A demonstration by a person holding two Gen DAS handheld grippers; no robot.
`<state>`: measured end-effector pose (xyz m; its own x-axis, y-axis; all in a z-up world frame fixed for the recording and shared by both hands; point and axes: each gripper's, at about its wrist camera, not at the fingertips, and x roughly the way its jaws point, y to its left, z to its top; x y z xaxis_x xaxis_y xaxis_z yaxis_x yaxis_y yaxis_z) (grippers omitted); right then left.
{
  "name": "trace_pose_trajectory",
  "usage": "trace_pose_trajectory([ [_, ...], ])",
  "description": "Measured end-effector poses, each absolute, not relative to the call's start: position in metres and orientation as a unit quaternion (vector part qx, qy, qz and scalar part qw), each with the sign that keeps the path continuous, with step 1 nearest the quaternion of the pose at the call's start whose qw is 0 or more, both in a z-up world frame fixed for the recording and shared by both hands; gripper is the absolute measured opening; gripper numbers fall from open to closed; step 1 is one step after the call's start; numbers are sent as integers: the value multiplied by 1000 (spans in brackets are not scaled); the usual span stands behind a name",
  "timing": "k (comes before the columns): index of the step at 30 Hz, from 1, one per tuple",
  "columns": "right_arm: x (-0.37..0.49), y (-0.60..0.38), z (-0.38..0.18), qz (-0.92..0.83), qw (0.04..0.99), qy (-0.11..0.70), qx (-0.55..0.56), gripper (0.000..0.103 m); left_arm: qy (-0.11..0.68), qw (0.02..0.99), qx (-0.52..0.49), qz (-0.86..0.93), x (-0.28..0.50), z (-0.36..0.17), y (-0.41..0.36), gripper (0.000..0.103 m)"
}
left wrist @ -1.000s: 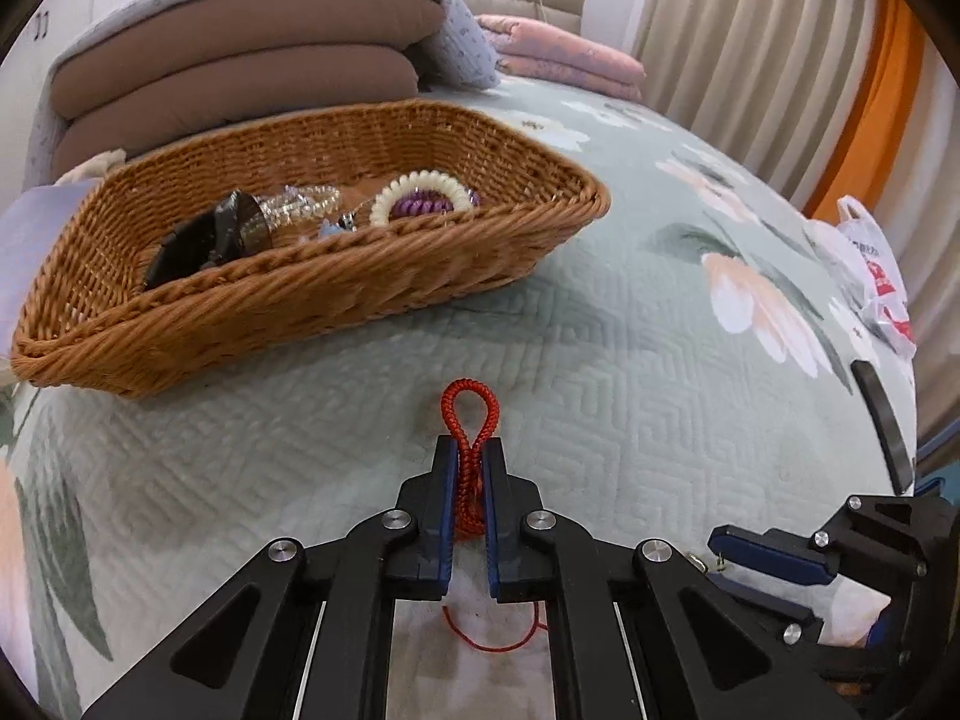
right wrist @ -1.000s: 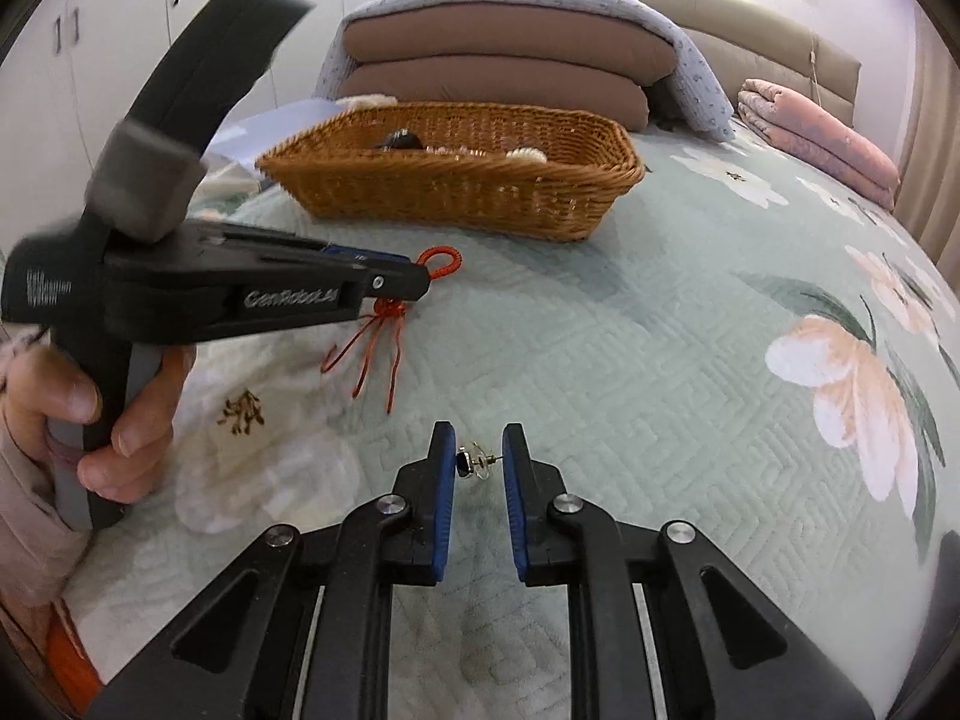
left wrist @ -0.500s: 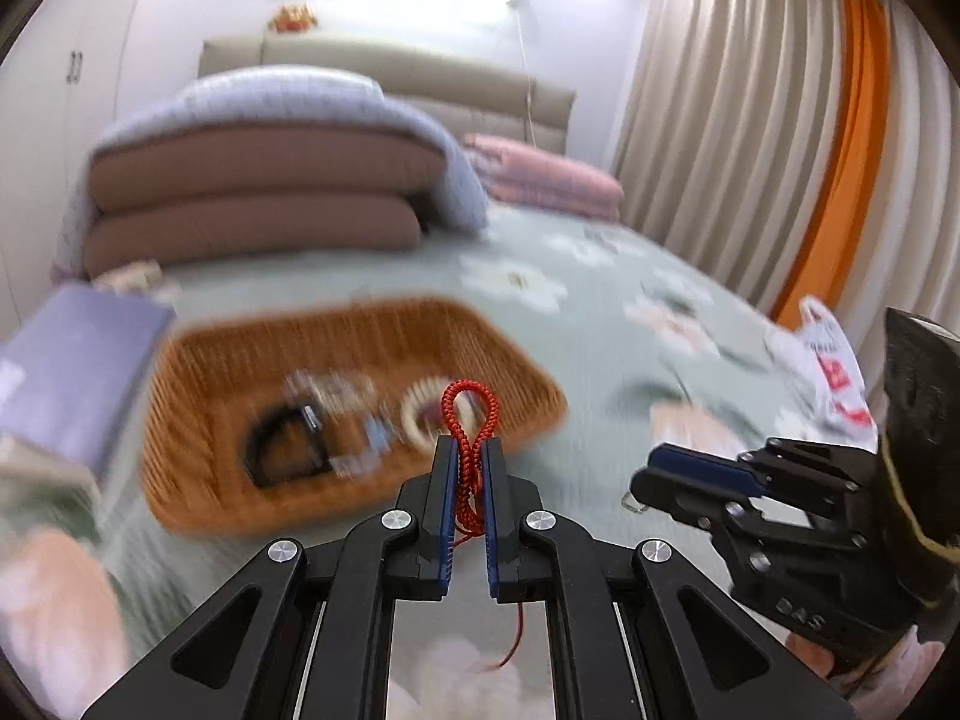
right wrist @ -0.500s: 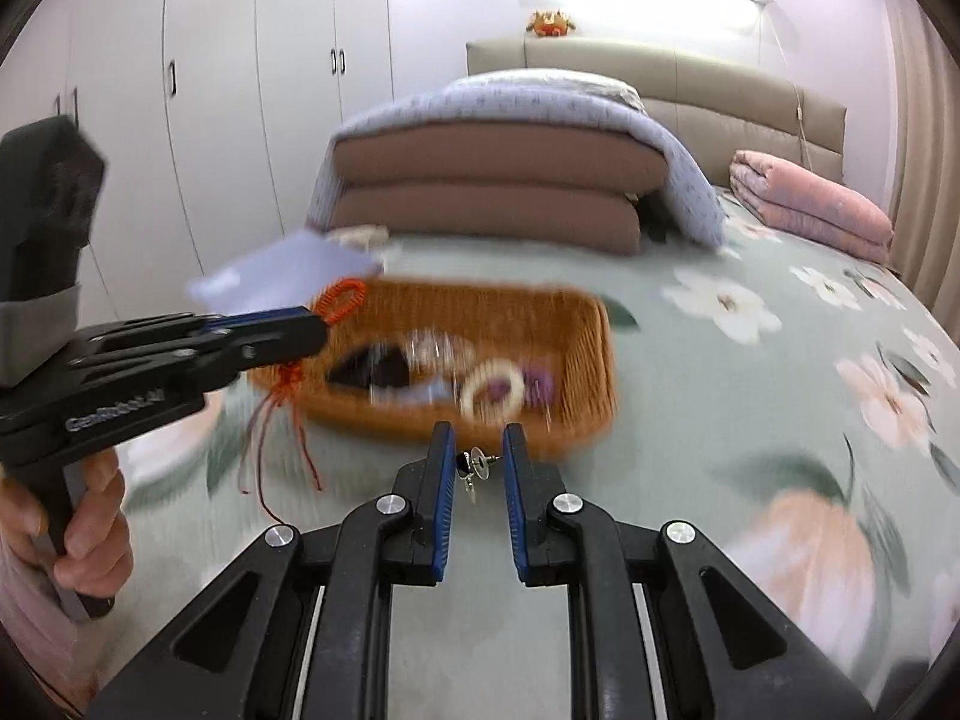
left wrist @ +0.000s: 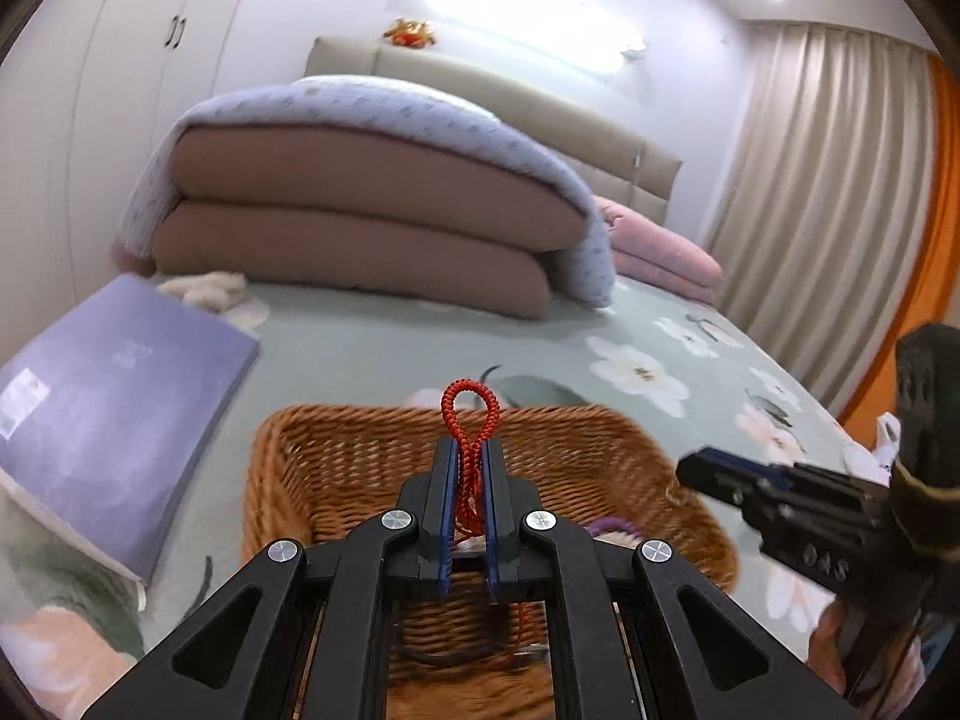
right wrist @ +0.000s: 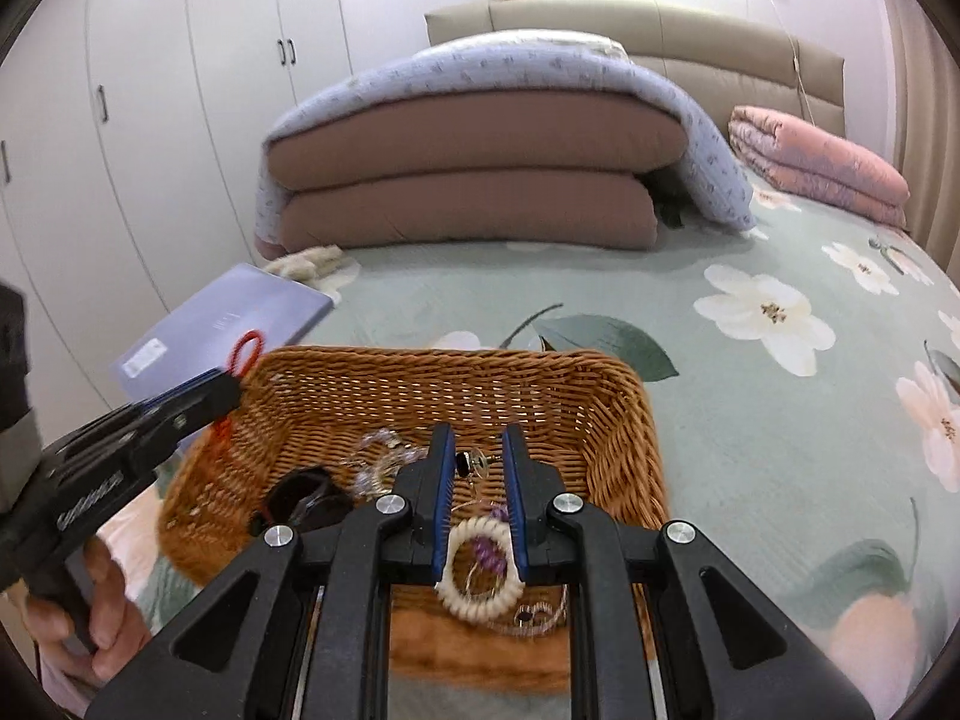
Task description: Organize jewelry
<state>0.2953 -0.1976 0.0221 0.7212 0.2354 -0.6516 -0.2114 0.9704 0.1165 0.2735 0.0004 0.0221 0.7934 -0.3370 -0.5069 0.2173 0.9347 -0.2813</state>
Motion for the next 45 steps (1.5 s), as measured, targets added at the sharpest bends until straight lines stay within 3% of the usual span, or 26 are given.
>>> trace_pose_trajectory([
  [8,315,-199,-8,130,906,398,61,20,304,943,-81,-112,286,3,-1,8],
  [11,312,-205,-7,135,905,396,75,28,311,940,-82,-113,286,0,-3,12],
  [14,303,-210,-2,138,907,389,80,30,314,938,-85,-123,283,1,-2,29],
  [16,293,-212,2,148,906,388,88,30,311,939,-84,-125,276,4,-4,52],
  [19,266,-215,10,160,908,378,88,31,301,941,-80,-135,262,11,-6,53],
  [21,247,-215,16,165,910,371,84,41,296,942,-76,-141,251,18,-8,53],
  [26,191,-218,32,179,919,344,79,46,279,944,-70,-159,205,39,-9,55],
  [32,112,-221,38,154,941,295,56,69,258,952,-60,-153,133,57,-11,73],
  [40,45,-227,11,79,964,255,15,72,260,957,-83,-103,53,18,-11,77],
  [45,42,-232,5,65,966,251,7,72,253,966,-20,-52,41,-6,-26,77],
])
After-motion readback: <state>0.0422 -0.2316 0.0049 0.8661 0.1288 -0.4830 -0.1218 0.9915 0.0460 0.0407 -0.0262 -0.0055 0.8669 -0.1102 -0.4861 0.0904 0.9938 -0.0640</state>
